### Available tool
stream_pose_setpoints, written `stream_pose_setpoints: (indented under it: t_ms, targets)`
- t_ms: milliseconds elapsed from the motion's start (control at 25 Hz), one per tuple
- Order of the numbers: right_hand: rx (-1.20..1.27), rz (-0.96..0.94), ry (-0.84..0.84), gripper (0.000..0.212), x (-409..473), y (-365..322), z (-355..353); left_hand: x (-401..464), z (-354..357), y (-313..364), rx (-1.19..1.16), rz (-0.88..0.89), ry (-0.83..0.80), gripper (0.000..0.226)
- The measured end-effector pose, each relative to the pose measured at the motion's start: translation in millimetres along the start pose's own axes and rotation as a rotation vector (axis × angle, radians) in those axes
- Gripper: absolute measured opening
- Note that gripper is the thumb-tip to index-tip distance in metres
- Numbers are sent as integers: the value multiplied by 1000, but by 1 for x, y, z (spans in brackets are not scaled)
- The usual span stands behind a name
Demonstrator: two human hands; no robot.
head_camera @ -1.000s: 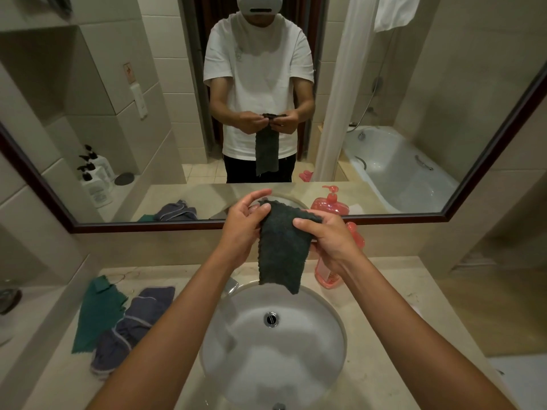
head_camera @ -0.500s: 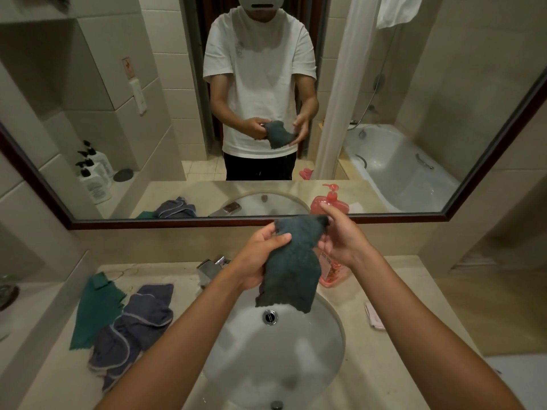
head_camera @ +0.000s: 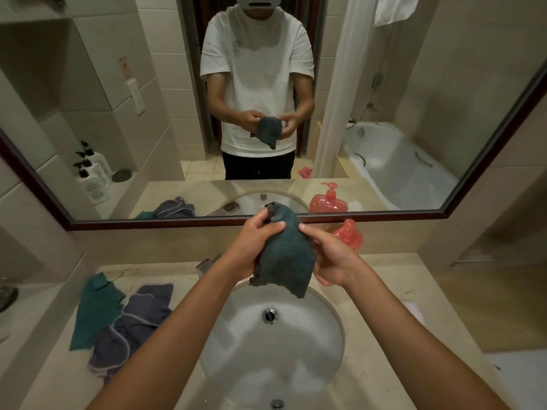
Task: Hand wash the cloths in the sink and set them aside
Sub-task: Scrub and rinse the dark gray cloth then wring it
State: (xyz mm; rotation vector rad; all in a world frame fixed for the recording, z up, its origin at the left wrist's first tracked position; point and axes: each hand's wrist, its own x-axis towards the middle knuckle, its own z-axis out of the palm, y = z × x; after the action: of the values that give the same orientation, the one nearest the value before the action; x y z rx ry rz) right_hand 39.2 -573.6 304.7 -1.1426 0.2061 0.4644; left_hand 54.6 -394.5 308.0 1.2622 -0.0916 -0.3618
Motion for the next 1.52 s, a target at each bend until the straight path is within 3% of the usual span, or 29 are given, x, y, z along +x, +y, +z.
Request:
stream_pose_setpoints:
  t_ms: [120, 320, 400, 520, 600, 680, 800, 920, 1080, 1280, 1400, 1520]
  targets:
    - [-4, -117, 59, 24, 0, -1, 0, 0, -4, 0, 152, 3, 78, 22]
    - [-297, -311, 262, 15, 2, -3, 3, 2, -5, -2, 259, -20, 288, 9]
    - [-395, -371, 369, 21, 5, -4, 6, 2, -4, -1, 295, 11, 270, 5]
    - [-498, -417, 467, 46, 7, -3, 3, 1, -3, 2, 344, 25, 188, 13]
    - [-495, -439, 443, 49, 9, -2, -1, 2, 0, 3, 390, 24, 197, 13]
    - [-448, -424, 373, 29, 8, -3, -4, 4, 2, 3, 409, 17, 252, 8]
    - [-487, -385, 212, 23, 4, -9, -9, 4, -4, 4, 389, 23, 188, 48]
    - [-611, -404, 179, 36, 1, -17, -13, 5, -10, 5, 518, 89, 94, 38]
    - [-822, -445, 260, 46, -2, -20, -11, 11, -12, 7, 779, 161, 179, 34]
    - [-1180, -402, 266, 11, -1, -27, -8, 11, -12, 8, 1070, 250, 220, 15]
    - [-1213, -374, 217, 13, -3, -31, -12, 12, -16, 14, 1026, 189, 127, 12]
    - [-848, -343, 4, 7, -8, -33, -14, 8, -20, 24, 613, 113, -27, 7]
